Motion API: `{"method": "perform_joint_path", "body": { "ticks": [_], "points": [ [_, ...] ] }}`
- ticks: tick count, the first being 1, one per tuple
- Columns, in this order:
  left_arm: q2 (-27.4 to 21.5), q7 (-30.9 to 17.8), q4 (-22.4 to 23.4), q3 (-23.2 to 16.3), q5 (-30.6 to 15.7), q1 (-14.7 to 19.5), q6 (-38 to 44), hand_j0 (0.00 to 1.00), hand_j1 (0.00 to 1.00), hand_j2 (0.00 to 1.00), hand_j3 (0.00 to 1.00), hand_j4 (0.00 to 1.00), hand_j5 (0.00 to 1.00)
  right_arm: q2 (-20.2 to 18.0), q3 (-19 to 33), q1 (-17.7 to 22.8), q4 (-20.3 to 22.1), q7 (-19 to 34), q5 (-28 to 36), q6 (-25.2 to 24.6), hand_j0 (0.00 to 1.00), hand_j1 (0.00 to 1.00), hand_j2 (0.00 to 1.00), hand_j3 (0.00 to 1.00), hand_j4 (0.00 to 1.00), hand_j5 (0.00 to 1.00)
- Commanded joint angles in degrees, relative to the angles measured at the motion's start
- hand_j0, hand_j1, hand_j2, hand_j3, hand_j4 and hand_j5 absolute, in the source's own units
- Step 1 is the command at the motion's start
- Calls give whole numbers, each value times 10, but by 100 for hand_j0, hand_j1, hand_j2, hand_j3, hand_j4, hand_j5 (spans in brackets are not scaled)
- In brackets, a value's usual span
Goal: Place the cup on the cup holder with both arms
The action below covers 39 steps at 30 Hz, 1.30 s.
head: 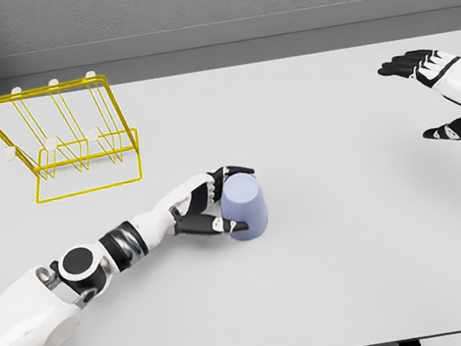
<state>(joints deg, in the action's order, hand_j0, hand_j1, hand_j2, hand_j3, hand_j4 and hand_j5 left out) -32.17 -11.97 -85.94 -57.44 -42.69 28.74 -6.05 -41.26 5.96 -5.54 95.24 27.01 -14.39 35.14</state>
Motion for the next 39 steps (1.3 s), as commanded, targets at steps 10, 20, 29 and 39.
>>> {"method": "perform_joint_path", "body": {
  "ticks": [10,20,29,39],
  "points": [
    [-8,11,-12,1,-5,14,-4,60,60,60,60,60,60,-1,0,0,0,0,5,-1,100,100,100,100,100,100],
    [-89,12,-68,0,-5,28,-4,61,61,61,61,61,61,-1,0,0,0,0,5,-1,100,100,100,100,100,100],
    [-149,21,-104,1,-13,48,-5,61,61,61,61,61,61,-1,0,0,0,0,6,-1,100,100,100,100,100,100],
    [-190,29,-124,6,-14,74,-5,62,62,62,62,62,62,-1,0,1,-1,0,6,-1,100,100,100,100,100,100]
  ]
}}
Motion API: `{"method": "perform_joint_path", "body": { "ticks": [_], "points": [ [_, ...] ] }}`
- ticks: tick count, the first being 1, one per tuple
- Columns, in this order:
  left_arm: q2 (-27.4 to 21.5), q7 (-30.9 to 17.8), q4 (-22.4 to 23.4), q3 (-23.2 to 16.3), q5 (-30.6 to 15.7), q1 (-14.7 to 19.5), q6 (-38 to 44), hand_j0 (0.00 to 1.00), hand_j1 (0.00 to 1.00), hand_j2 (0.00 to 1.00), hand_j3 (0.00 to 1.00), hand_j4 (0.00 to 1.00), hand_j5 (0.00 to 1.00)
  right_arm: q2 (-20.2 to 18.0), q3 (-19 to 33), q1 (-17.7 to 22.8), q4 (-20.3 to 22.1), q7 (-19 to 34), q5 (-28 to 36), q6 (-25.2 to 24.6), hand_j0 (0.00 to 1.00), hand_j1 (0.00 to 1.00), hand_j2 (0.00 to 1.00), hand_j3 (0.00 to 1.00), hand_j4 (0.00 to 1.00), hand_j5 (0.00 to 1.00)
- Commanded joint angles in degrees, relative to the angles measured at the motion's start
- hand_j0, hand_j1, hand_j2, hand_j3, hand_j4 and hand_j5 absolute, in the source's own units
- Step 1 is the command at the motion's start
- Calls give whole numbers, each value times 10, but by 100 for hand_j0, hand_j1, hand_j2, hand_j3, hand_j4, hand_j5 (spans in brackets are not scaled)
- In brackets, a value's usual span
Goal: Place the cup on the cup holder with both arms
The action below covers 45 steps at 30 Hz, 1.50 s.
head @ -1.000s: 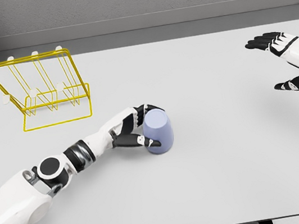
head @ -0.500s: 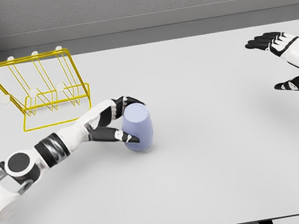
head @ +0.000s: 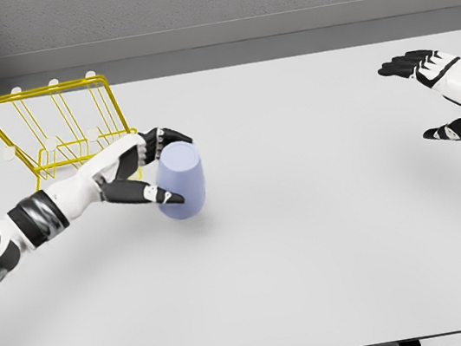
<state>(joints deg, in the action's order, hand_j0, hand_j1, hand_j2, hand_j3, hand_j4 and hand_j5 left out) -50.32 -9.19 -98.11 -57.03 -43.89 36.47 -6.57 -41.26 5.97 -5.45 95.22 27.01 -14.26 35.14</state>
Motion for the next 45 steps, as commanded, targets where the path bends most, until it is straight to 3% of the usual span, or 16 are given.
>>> {"method": "perform_joint_path", "body": {
  "ticks": [1,13,20,31,45],
  "points": [
    [-15,2,-2,2,-2,0,0,62,62,62,62,62,62,-1,0,0,0,0,5,-1,100,100,100,100,100,100],
    [-30,26,-17,23,-21,17,-1,62,62,62,62,62,62,-1,0,0,0,0,5,-1,100,100,100,100,100,100],
    [-35,27,-14,57,-35,18,-1,62,62,62,62,62,62,-1,0,0,0,-2,6,-1,100,100,100,100,100,100],
    [-59,30,-12,69,-49,32,-1,63,63,63,63,63,63,-1,-1,1,1,-2,9,-1,100,100,100,100,100,100],
    [-72,30,14,91,-75,33,-2,63,63,63,63,63,63,-1,0,4,9,0,18,-1,100,100,100,100,100,100]
  ]
}}
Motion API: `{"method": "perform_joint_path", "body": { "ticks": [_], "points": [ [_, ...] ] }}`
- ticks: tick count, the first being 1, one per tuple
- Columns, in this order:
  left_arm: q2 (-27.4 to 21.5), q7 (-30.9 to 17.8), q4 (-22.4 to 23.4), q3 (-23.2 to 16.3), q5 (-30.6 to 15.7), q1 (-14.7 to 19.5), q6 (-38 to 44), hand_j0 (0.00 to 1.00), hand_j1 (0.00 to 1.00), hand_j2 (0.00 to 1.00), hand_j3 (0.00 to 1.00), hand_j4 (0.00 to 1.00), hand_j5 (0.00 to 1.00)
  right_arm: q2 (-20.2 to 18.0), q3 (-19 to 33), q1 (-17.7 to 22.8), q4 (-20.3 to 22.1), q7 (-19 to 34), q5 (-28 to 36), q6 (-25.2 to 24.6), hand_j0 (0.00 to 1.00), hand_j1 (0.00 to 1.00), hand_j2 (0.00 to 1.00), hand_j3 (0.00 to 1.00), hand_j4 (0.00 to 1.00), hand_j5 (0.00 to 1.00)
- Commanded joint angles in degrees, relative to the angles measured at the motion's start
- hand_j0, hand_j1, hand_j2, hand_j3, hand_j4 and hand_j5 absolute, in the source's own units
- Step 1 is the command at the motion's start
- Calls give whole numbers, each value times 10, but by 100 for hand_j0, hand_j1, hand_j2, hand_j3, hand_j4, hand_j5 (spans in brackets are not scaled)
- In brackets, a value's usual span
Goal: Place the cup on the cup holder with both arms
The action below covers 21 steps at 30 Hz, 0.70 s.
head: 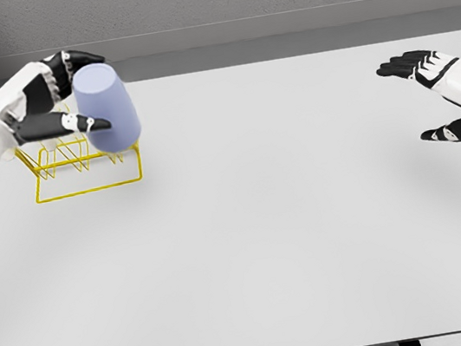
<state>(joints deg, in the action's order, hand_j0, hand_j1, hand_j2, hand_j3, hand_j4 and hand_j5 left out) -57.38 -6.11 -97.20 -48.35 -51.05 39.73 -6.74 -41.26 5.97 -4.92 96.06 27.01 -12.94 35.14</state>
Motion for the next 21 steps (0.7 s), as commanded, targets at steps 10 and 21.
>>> {"method": "perform_joint_path", "body": {
  "ticks": [10,21],
  "points": [
    [0,0,30,5,-10,0,1,63,63,63,63,63,63,0,0,0,9,0,6,-1,100,100,100,100,100,100],
    [-1,0,36,5,-11,-2,1,65,65,65,65,65,65,0,4,4,14,0,6,-1,100,100,100,100,100,100]
  ]
}}
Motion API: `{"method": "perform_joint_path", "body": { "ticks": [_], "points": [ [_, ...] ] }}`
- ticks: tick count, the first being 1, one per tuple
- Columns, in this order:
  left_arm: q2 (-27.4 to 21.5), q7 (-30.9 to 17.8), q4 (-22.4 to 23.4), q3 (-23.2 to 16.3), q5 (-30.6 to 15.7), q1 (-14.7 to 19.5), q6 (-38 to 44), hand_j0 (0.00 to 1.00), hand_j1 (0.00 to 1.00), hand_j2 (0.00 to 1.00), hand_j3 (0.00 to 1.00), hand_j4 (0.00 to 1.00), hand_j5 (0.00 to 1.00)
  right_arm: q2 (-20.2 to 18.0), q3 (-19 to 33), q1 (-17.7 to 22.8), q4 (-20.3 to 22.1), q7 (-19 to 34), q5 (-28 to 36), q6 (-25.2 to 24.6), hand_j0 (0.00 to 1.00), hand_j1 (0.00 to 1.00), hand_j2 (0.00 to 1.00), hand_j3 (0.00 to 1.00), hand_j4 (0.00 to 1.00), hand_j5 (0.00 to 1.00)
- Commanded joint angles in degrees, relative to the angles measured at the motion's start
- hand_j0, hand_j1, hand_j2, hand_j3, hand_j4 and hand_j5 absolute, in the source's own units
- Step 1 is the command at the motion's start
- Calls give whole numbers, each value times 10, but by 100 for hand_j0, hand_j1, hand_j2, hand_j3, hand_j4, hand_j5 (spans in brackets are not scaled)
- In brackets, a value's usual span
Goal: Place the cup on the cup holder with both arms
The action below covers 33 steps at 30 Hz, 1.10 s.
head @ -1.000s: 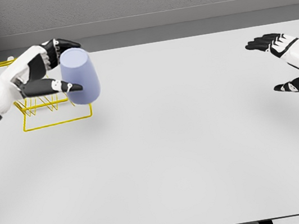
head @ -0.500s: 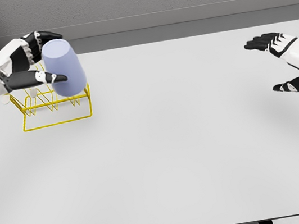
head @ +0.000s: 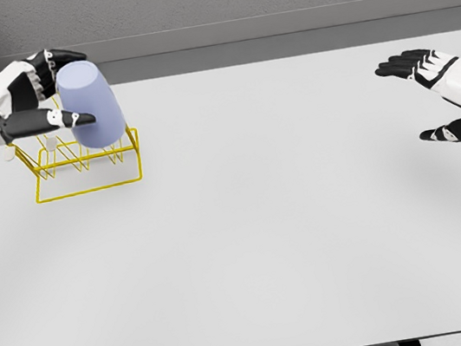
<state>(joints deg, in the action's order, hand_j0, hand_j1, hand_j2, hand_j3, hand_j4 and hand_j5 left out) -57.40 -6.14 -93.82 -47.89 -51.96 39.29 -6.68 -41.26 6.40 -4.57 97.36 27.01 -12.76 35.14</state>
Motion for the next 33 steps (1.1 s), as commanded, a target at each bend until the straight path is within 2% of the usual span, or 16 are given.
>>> {"method": "perform_joint_path", "body": {
  "ticks": [1,14,16,17,19,21,33],
  "points": [
    [0,0,2,1,-2,0,0,65,65,65,65,65,65,0,0,0,0,0,5,-1,100,100,100,100,100,100],
    [5,0,15,1,-2,-2,0,66,66,66,66,66,66,0,4,3,-2,0,4,-1,100,100,100,100,100,100],
    [5,0,14,0,-1,-2,1,74,74,74,74,74,74,0,4,3,-3,0,4,-1,100,100,100,100,100,100],
    [5,0,14,0,0,-2,2,86,86,86,86,86,86,0,4,3,-3,0,4,-1,100,100,100,100,100,100],
    [4,0,14,0,2,-1,4,97,97,97,97,97,97,0,4,3,-3,0,4,-1,100,100,100,100,100,100],
    [4,0,14,-1,2,-1,4,100,100,100,100,100,100,0,4,4,-2,0,4,-1,100,100,100,100,100,100],
    [0,0,10,-1,3,7,2,100,100,100,100,100,100,0,17,12,-3,0,4,-1,100,100,100,100,100,100]
  ]
}}
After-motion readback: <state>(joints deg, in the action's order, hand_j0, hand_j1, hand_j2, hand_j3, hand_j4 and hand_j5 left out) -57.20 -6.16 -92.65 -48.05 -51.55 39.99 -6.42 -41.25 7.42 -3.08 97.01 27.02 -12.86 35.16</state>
